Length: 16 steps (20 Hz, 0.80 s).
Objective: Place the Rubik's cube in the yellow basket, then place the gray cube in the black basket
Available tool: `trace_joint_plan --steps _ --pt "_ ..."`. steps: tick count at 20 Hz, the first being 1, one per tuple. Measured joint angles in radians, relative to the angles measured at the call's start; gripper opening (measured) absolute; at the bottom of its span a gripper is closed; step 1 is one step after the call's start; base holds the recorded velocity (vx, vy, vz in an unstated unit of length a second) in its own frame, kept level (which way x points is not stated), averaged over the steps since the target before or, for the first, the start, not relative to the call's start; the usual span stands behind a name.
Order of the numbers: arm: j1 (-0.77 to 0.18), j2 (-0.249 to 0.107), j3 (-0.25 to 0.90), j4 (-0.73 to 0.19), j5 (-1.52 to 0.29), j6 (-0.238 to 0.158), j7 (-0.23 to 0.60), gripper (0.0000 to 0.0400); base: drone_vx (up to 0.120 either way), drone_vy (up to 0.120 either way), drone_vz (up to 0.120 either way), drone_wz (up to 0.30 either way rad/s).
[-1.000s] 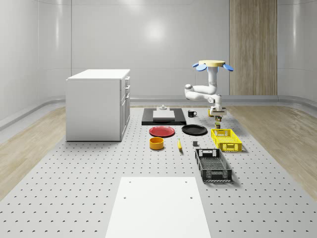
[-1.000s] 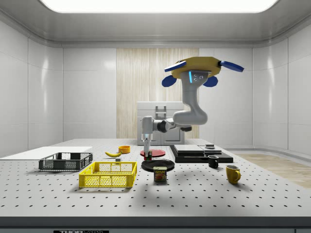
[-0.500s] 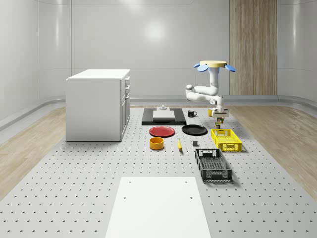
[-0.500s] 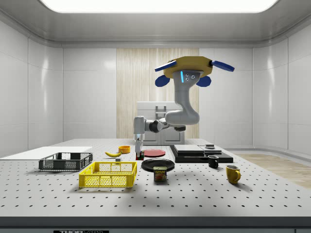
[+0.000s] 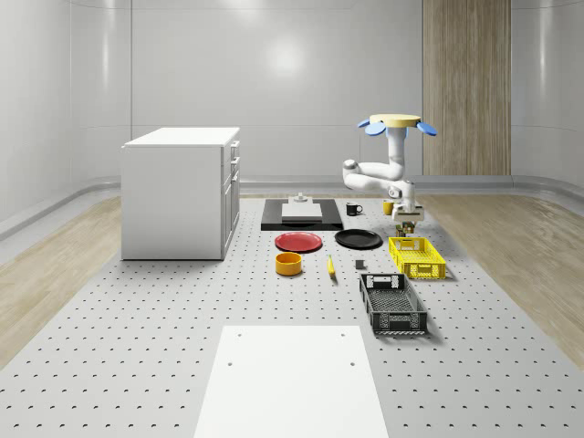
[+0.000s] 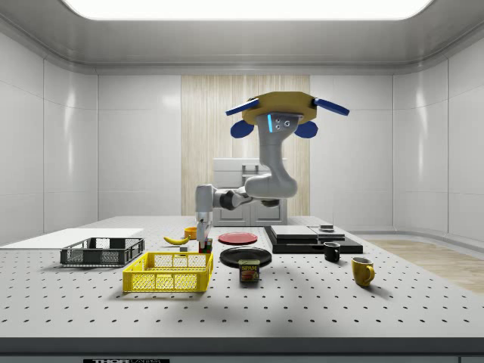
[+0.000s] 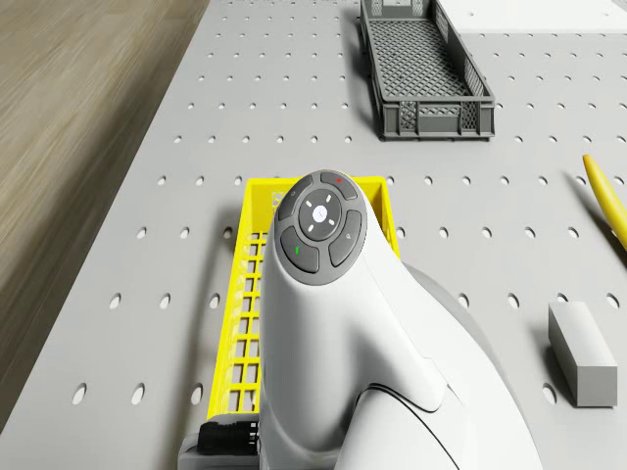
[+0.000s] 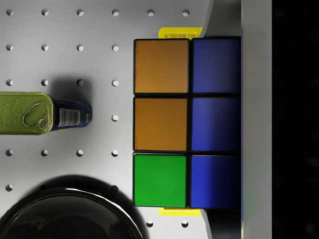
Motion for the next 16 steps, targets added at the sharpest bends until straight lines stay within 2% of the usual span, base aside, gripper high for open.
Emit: trace_joint_plan --steps 4,10,13,16 --pt "-0.001 -0.003 0.000 0.000 0.001 0.003 0.001 0.0288 0.120 0.000 -0.070 0.000" --pt "-0.002 -0.007 0.001 0.000 0.003 0.006 0.001 0.0288 0.120 0.000 -0.113 0.000" --pt "-0.002 -0.008 0.001 0.000 0.003 0.008 0.002 0.0288 0.120 0.000 0.000 0.000" --pt "-0.004 -0.010 -0.007 0.002 -0.004 0.013 0.002 0.0288 0.000 0.000 0.000 0.000"
